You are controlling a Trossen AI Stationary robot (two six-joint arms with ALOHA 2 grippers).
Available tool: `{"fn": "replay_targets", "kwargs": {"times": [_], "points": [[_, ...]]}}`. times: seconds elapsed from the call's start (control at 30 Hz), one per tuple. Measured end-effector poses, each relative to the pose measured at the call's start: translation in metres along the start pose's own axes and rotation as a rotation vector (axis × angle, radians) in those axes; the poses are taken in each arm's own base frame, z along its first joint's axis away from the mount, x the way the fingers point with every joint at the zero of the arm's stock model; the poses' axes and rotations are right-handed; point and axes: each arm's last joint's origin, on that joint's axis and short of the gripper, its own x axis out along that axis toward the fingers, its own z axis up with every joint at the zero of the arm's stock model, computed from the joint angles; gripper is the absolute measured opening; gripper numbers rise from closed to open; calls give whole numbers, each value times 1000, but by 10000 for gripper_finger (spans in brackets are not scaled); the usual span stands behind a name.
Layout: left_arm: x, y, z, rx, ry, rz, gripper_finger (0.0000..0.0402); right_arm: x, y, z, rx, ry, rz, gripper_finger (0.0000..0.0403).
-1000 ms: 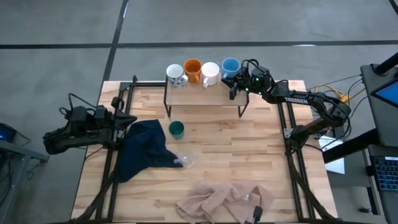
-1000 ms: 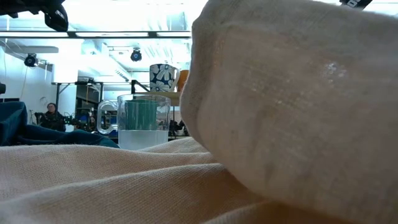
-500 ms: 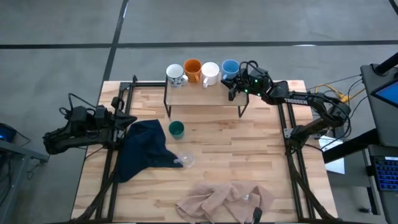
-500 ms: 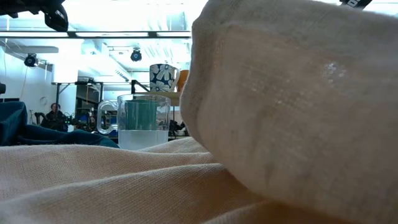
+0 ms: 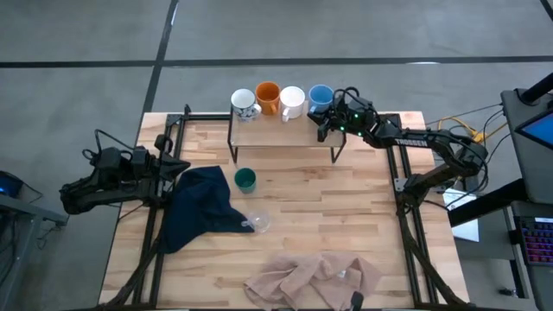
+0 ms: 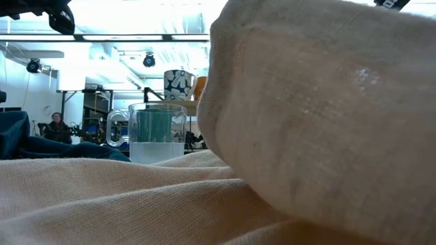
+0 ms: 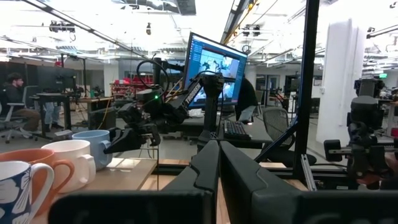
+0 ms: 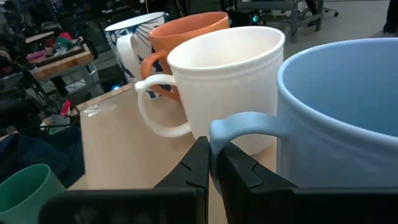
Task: Stack small to large cups/mugs on shelf
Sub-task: Put the blue mug on the shelf
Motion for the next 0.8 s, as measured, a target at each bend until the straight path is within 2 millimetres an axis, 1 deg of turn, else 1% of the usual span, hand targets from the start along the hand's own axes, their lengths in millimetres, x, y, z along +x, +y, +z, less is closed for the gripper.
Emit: {"fn": "replay_targets", "kwargs": {"times": [0.23, 0.8], "points": [[0, 0, 0, 0, 0, 0, 0, 1, 5, -2, 4, 9, 17, 13], [0, 0, 0, 0, 0, 0, 0, 1, 5, -3, -2, 20, 18, 13]]}}
